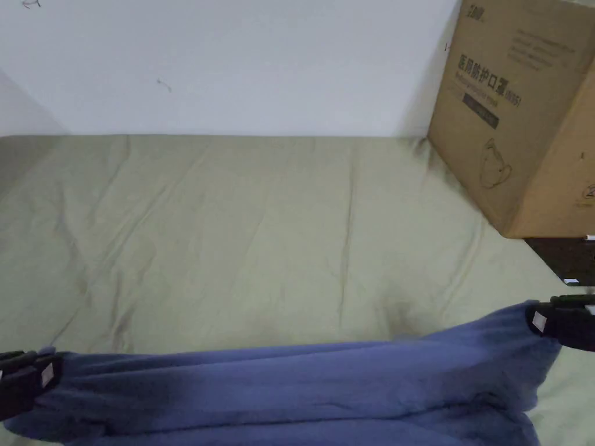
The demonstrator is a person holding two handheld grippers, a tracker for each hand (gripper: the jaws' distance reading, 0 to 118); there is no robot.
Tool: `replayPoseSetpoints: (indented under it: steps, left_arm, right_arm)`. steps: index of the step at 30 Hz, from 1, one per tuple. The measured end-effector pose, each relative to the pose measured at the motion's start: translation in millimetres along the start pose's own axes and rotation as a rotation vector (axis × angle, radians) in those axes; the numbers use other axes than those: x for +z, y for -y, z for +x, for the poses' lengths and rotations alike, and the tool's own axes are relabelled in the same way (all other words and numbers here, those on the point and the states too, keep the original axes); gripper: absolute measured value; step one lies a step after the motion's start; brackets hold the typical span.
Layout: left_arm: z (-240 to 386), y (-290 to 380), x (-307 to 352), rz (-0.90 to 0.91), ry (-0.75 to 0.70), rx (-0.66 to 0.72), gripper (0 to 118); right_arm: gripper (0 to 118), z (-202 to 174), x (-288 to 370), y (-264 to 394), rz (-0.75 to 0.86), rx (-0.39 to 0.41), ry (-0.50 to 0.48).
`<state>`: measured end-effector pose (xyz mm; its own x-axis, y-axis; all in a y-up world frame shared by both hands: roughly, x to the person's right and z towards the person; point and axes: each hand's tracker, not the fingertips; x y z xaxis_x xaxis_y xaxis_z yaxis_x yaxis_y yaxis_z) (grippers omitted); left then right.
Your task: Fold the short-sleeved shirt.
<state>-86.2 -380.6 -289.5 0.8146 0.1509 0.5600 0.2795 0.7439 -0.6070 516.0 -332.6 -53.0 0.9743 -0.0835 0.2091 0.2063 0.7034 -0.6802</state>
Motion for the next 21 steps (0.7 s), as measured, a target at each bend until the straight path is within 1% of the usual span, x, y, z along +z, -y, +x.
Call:
replayPoseSetpoints:
  steps: [2, 4, 7, 8, 10, 11, 13, 14, 15, 16, 17, 18, 19, 20, 21]
  left_arm:
    - [1.7, 25.0, 5.7, -0.038, 0.016, 0.022, 2]
    - [4.7, 48.3, 6.5, -0.079, 0.023, 0.037, 2]
    - [6.1, 82.3, -8.0, -0.168, 0.014, 0.046, 2]
    - [6.5, 89.8, -14.6, -0.190, -0.002, 0.043, 2]
    - [10.1, 98.7, -23.7, -0.235, -0.016, 0.064, 2]
    - [7.6, 103.1, -29.6, -0.265, -0.036, 0.100, 2]
    - [6.6, 109.6, -40.4, -0.319, -0.077, 0.127, 2]
    - [2.6, 113.9, -47.4, -0.301, -0.072, 0.135, 2]
    - [4.9, 114.9, -49.6, -0.290, -0.076, 0.141, 5]
    - [8.5, 114.4, -50.3, -0.279, -0.101, 0.144, 13]
    - [11.1, 113.9, -50.0, -0.267, -0.114, 0.144, 23]
    - [13.5, 114.0, -47.7, -0.247, -0.143, 0.132, 52]
    - [12.9, 111.8, -41.2, -0.239, -0.126, 0.130, 86]
    - [11.1, 108.7, -34.6, -0.249, -0.094, 0.143, 107]
    - [8.6, 104.7, -22.9, -0.270, -0.037, 0.169, 109]
  right_arm:
    - [0, -5.0, 4.1, 28.4, -0.063, 0.035, 0.019]
    - [0, -10.1, -5.3, 55.3, -0.137, 0.048, 0.039]
    - [0, -25.7, -31.4, 90.5, -0.292, 0.124, 0.093]
    - [0, -28.6, -40.3, 99.9, -0.329, 0.120, 0.104]
    - [0, -34.3, -54.8, 112.5, -0.401, 0.141, 0.155]
    - [0, -13.0, -77.7, 119.6, -0.429, 0.134, 0.185]
    - [0, -15.6, -87.3, 124.1, -0.427, 0.104, 0.210]
    - [0, -18.6, -91.5, 126.8, -0.420, 0.109, 0.223]
    - [3, -14.6, -94.8, 126.3, -0.416, 0.100, 0.226]
    - [17, -14.9, -97.1, 125.0, -0.441, 0.072, 0.230]
    - [38, -15.9, -95.6, 122.2, -0.460, 0.073, 0.256]
    - [74, -15.7, -91.7, 119.5, -0.430, 0.079, 0.293]
    - [97, -10.5, -84.1, 116.0, -0.378, 0.059, 0.300]
    - [103, -8.2, -71.5, 112.2, -0.313, 0.017, 0.274]
    - [103, -8.3, -57.3, 108.2, -0.245, -0.015, 0.263]
